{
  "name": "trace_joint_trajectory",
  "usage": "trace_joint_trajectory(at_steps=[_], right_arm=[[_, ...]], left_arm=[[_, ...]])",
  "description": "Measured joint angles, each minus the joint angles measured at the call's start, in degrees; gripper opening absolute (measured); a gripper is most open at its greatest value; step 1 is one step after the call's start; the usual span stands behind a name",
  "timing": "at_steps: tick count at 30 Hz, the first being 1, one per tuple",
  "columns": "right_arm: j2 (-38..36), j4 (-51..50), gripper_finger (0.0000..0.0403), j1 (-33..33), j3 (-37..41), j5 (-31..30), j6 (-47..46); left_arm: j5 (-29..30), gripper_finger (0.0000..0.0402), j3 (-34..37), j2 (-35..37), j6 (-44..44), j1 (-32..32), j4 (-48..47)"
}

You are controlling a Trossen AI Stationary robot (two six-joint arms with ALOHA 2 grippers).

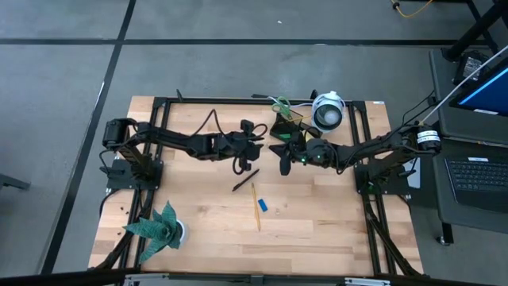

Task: Pick and place office supplies into organizer
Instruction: Put the top binder clip into the metal mesh desk organizer

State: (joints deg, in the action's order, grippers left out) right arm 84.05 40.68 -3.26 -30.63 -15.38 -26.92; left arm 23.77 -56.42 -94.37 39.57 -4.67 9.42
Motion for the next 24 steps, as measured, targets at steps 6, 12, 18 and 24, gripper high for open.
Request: trace_joint_trajectory(at_steps=[6, 12, 18, 24], right_arm=[[0.0, -6.1, 0.0002, -2.3, 0.0, -6.4, 3.5], [0.0, -16.4, 0.0001, -4.4, 0.0, -12.4, 2.0], [0.0, -16.5, 0.0, -6.8, 0.0, -13.7, 4.7], [0.1, -19.8, 0.0, -9.2, 0.0, -13.7, 4.6]], left_arm=[[-3.3, 0.0101, 0.0, 0.0, -1.8, -0.4, -1.4], [-6.6, 0.009, 0.0, 2.1, -3.4, -0.5, -4.4], [-16.5, 0.0088, 0.0, 6.0, -8.6, -2.1, -5.0], [-23.6, 0.0088, 0.0, 8.0, -12.9, -3.4, -6.5]])
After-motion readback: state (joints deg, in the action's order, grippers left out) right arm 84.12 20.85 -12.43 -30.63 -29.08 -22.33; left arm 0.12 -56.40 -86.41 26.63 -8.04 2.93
